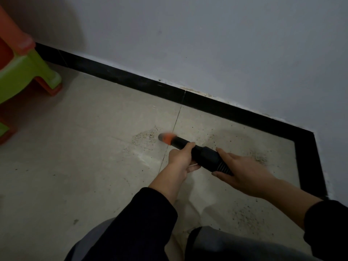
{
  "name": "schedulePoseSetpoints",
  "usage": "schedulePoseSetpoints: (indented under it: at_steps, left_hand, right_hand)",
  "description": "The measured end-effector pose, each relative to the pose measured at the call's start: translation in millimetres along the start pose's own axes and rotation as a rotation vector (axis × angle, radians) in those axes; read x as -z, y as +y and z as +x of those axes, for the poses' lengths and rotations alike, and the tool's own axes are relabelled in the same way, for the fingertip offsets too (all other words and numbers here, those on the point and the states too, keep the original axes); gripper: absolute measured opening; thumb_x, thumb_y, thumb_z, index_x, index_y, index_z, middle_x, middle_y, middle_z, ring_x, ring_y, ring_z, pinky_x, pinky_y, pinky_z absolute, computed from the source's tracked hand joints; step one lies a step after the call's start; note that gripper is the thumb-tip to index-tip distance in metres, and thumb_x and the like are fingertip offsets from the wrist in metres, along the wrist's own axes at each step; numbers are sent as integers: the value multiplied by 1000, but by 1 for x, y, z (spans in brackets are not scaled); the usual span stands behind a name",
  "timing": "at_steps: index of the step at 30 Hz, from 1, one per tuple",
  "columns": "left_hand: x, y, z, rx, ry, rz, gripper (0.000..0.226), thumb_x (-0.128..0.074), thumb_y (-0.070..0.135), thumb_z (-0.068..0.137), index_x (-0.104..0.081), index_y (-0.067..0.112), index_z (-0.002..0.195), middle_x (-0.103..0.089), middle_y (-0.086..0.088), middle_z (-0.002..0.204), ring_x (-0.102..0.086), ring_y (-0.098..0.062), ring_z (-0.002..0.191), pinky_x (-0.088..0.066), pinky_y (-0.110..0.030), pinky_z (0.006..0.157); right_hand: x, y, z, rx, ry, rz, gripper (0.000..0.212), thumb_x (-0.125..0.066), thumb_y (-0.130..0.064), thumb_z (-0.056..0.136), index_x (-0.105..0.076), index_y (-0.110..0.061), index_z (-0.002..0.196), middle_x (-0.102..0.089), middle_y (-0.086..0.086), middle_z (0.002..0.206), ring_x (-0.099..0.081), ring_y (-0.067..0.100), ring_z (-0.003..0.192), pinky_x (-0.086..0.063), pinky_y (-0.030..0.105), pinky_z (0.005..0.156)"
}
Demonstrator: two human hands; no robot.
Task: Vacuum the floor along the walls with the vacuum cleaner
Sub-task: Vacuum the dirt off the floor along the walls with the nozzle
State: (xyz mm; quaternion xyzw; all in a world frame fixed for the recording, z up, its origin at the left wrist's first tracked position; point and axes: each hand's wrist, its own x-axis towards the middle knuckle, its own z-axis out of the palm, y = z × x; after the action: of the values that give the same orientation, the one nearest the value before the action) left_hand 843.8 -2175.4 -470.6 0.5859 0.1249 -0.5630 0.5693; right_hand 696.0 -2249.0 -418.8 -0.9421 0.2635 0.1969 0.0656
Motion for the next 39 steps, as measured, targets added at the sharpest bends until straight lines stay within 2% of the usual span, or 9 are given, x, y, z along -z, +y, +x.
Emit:
schedulePoseSetpoints:
  at_steps: [4, 10, 19, 24, 29, 32, 35, 39]
  left_hand:
    - [7, 2, -2, 8, 26, -6, 24, -64, 18, 94, -44, 8, 103, -65, -19, 110, -69, -29, 93, -61, -41, 76]
    - [16, 8, -2, 10, 78, -12, 24, -63, 18, 93, -45, 8, 106, -65, -18, 109, -68, -29, 92, -60, -40, 71]
    - [35, 15, -4, 19, 118, -13, 22, -62, 18, 93, -49, 8, 108, -66, -18, 107, -69, -30, 93, -61, -37, 65]
    - [50, 19, -1, 4, 158, -5, 27, -63, 19, 92, -52, 6, 113, -68, -18, 106, -70, -29, 90, -62, -39, 67]
    - [61, 22, 0, -17, 181, -6, 25, -62, 19, 93, -50, 7, 110, -67, -18, 105, -71, -29, 85, -61, -38, 65]
    - [60, 22, 1, -28, 184, -3, 29, -64, 21, 92, -49, 6, 113, -68, -18, 101, -70, -27, 81, -61, -34, 58]
    - [53, 21, 3, -40, 165, 4, 39, -65, 22, 92, -50, 4, 123, -68, -19, 107, -71, -28, 85, -60, -32, 52]
    - [42, 20, 6, -42, 131, 8, 41, -65, 22, 92, -49, 4, 125, -67, -18, 110, -70, -28, 91, -61, -33, 57]
  right_hand:
    - [-1, -7, 2, 13, 2, 20, 76, -37, -57, 97, -2, -22, 154, -46, 1, 143, -58, 17, 106, -51, 28, 87]
    - [-1, -15, 10, 60, -3, 55, 77, -36, -58, 96, -1, -22, 154, -50, 1, 136, -57, 13, 98, -48, 22, 81]
    - [-1, -30, 21, 117, -10, 48, 77, -36, -58, 97, 1, -22, 154, -46, 0, 142, -56, 14, 107, -40, 17, 78]
    - [-5, -43, 31, 144, 0, 72, 79, -36, -59, 96, 1, -22, 154, -46, 1, 142, -56, 16, 109, -48, 24, 87]
    - [-4, -53, 35, 157, 13, 79, 79, -36, -58, 97, 2, -21, 154, -46, 2, 142, -56, 16, 110, -47, 24, 86]
    - [-3, -54, 35, 138, 27, 73, 79, -37, -58, 97, 3, -21, 154, -46, 2, 141, -56, 16, 110, -48, 24, 87]
    - [-2, -50, 33, 114, 48, 73, 78, -37, -57, 97, 1, -21, 154, -46, 1, 143, -56, 16, 110, -48, 24, 87]
    - [-2, -40, 31, 87, 62, 64, 78, -37, -58, 96, -1, -21, 155, -47, 1, 141, -57, 15, 107, -50, 25, 86]
